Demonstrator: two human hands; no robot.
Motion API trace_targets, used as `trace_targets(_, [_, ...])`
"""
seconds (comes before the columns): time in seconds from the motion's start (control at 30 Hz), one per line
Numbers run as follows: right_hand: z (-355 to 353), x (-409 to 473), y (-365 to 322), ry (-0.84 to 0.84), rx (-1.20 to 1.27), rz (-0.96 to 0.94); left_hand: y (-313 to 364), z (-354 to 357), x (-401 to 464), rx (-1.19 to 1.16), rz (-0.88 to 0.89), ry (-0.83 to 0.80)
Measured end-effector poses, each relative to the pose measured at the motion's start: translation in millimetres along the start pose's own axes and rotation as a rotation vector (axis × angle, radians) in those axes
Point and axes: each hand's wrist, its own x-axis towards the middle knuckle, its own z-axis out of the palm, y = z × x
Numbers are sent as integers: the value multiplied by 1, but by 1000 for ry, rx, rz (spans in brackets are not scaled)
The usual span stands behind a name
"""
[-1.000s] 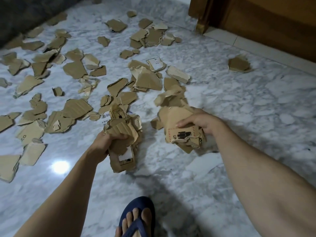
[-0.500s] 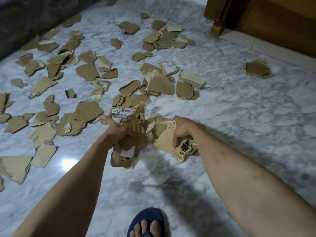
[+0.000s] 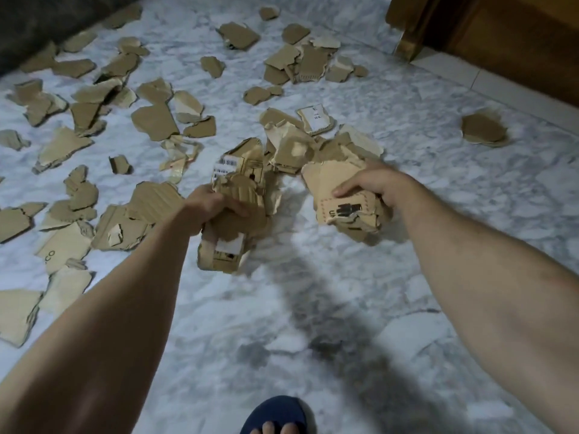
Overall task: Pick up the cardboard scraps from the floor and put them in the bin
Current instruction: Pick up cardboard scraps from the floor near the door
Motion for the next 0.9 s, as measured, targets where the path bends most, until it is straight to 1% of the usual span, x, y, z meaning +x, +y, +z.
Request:
trace_targets(0.07, [-2,13,-14,70,109,10,18,4,10,58,31,55])
trace_targets(0.1, [-4,18,-21,96,137,19,24,6,16,133,35,85])
trace_targets(0.17, [-5,30,-28,113,127,67,31,13,26,412,-14,163])
trace_targets(0.2, [-5,36,-31,79,95,97,35,17,30,543,-43,193])
trace_targets(0.23, [-4,40,-34,29,62,134,38,20,34,627,-69,196])
trace_targets(0.27, [-1,43,-35,-11,26,171,42,22,38,670,-93,164])
trace_targets(0.33, [4,52,-35,-31,-39,246,45,23,55,601,-104,72])
trace_targets(0.4, [9,85,-22,-35,-59,284,38,21,80,565,-117,46])
trace_targets(0.47, [12,128,-3,33,-152,336,43,24,72,606,-86,33])
trace_targets(0.5, [13,136,-1,79,-197,350,50,27,63,607,-56,28])
trace_targets(0.57, [16,107,-17,167,-296,327,58,33,58,552,41,5])
trace_targets(0.63, [18,86,-33,233,-351,261,57,35,58,459,84,-51])
trace_targets(0.73, [23,80,-39,162,-192,187,50,38,63,379,74,-100])
trace_targets(0.83, [32,72,-30,39,2,197,46,41,55,312,52,-109])
trace_targets(0.9, [34,64,-21,-43,71,221,47,39,48,278,52,-125])
